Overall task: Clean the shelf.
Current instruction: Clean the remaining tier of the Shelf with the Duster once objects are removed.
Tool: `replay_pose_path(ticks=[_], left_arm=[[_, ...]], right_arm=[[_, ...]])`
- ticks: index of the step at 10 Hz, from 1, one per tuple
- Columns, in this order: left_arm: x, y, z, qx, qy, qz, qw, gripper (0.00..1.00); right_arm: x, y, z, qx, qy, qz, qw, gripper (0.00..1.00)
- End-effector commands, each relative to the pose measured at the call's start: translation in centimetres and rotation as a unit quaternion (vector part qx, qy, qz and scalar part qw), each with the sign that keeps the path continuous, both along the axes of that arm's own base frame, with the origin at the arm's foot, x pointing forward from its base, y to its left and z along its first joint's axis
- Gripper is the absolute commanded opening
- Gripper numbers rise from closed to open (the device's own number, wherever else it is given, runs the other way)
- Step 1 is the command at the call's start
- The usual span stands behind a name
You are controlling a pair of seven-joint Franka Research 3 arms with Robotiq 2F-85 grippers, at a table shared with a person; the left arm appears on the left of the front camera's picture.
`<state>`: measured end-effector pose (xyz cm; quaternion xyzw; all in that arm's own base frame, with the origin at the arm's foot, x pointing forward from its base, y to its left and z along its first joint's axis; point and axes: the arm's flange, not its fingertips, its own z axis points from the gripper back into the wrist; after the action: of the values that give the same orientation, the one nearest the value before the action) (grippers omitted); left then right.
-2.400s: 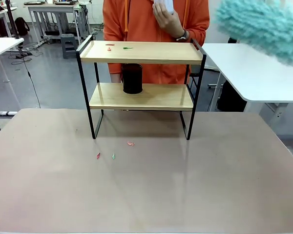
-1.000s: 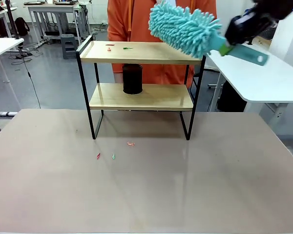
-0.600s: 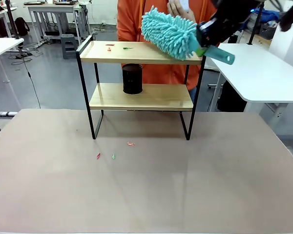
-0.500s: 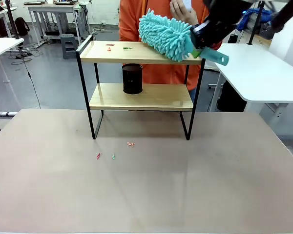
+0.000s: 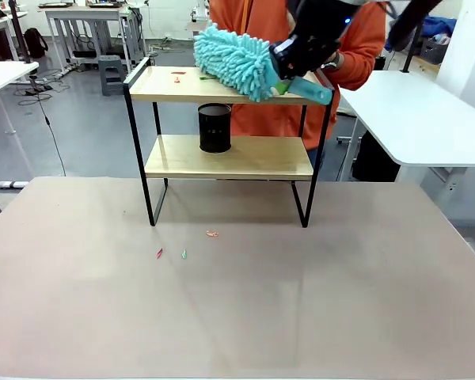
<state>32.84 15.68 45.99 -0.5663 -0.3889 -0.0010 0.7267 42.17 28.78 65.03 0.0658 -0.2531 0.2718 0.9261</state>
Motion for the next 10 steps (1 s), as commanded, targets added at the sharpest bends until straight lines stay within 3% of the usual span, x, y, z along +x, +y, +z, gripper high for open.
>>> replay_pose_path(ticks=[1,5,8,10], left_arm=[[0.0,-0.1,0.3,-0.008,0.0,0.0,1.0,1.0],[0.0,-0.1,0.3,-0.008,0.0,0.0,1.0,1.0],[0.0,-0.1,0.3,-0.008,0.0,0.0,1.0,1.0],[0.0,-0.1,0.3,-0.008,0.0,0.0,1.0,1.0]], right_arm=[[0.9,2.3,0.4,0.009,0.004,0.038,0.999,0.12],[-1.2,0.4,0.9,0.019,0.054,0.173,0.983,0.12],[-6.7,-5.0,1.4,0.029,0.104,0.284,0.953,0.12],[-11.0,-8.8,1.8,0.054,0.117,0.316,0.94,0.12]])
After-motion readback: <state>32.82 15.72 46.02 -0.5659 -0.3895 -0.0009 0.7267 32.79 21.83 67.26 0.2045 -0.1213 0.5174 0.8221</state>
